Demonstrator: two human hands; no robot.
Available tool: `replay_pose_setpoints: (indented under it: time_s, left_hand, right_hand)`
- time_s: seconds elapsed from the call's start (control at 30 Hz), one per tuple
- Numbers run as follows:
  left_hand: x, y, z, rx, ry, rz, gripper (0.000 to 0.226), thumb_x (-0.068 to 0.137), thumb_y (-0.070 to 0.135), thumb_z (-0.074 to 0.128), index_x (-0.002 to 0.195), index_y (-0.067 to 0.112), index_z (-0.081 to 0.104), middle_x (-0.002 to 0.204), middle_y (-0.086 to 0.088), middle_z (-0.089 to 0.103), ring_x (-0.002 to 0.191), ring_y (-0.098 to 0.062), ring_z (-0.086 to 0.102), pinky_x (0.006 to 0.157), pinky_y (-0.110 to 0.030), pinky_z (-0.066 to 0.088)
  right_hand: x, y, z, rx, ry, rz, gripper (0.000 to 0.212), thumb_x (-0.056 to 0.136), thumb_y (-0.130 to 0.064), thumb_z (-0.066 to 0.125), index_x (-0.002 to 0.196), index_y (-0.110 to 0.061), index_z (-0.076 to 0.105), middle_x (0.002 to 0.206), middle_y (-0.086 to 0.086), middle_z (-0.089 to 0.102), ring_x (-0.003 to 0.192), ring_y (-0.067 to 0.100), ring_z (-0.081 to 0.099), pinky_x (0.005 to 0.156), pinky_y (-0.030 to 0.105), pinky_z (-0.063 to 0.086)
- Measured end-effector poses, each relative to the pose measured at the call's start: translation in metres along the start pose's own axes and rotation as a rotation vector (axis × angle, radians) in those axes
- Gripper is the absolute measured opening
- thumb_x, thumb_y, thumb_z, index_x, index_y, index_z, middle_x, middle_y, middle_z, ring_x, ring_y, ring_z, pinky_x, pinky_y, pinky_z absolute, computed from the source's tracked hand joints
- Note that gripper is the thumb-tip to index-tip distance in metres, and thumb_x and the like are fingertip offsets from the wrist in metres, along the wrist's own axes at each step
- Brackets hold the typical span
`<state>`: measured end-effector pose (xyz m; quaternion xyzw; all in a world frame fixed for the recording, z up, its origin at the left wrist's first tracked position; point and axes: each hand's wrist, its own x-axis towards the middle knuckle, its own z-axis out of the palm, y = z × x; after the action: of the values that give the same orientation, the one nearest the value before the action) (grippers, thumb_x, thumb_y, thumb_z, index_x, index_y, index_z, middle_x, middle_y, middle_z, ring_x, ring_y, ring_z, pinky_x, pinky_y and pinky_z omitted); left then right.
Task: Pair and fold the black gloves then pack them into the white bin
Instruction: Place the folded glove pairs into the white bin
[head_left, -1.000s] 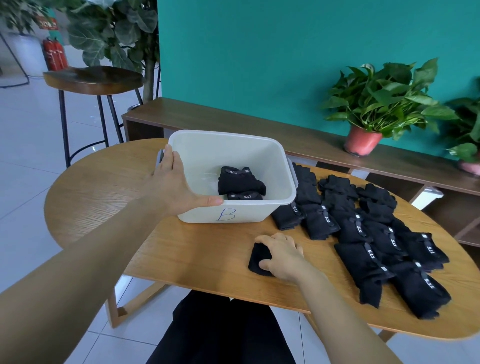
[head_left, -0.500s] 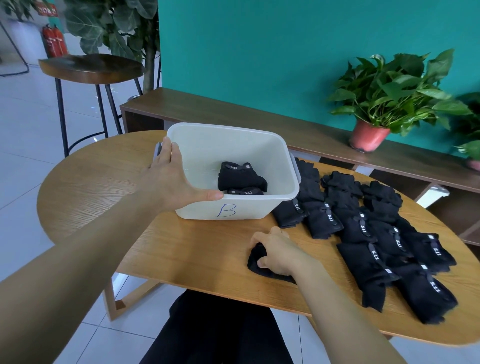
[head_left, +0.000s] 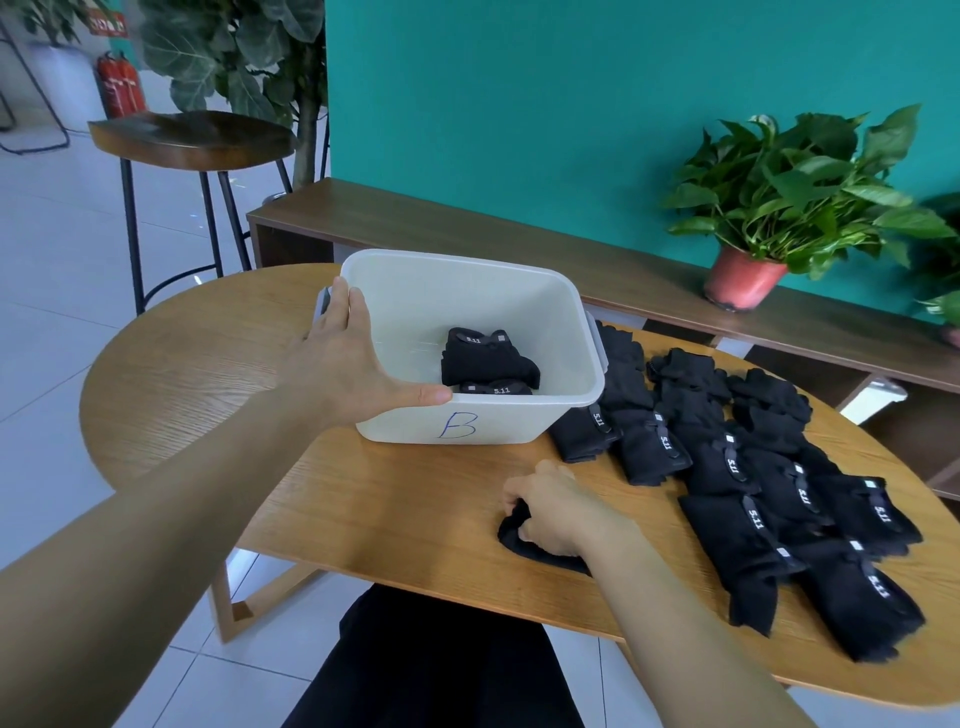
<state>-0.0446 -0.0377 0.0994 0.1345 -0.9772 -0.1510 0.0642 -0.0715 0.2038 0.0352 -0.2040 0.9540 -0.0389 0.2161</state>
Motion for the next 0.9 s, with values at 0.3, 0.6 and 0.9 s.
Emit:
replay_pose_setpoints:
  time_s: [0.3,0.6,0.9]
  left_hand:
    - [0.001,-0.004,0.003,-0.007,0.03,0.038,0.164,0.028,0.105,0.034,0.155,0.012,-0.01,0.164,0.0,-0.014,0.15,-0.025,0.011,0.11,-0.052,0.039]
    - [0.006,-0.01,0.007,0.032,0.069,0.056,0.164,0.026,0.111,0.025,0.154,0.013,-0.003,0.163,-0.003,-0.005,0.148,-0.025,0.016,0.103,-0.05,0.046]
    - [0.007,-0.016,0.012,-0.022,0.083,0.094,0.164,0.026,0.111,0.027,0.153,0.014,-0.008,0.163,0.003,-0.012,0.148,-0.024,0.018,0.109,-0.047,0.038]
  right_hand:
    - [-0.02,0.022,-0.007,0.066,0.084,-0.041,0.017,0.097,-0.017,0.054,0.099,-0.033,0.05,0.109,-0.002,0.036,0.108,0.02,0.036,0.091,0.037,0.044]
    - [-0.079,0.054,-0.101,0.135,0.328,-0.038,0.018,0.097,-0.019,0.057,0.092,-0.034,0.051,0.101,-0.003,0.041,0.097,0.017,0.042,0.076,0.029,0.037]
    - [-0.025,-0.013,-0.181,-0.055,0.459,-0.271,0.017,0.094,-0.019,0.06,0.094,-0.033,0.05,0.101,0.001,0.038,0.104,0.023,0.04,0.092,0.041,0.041]
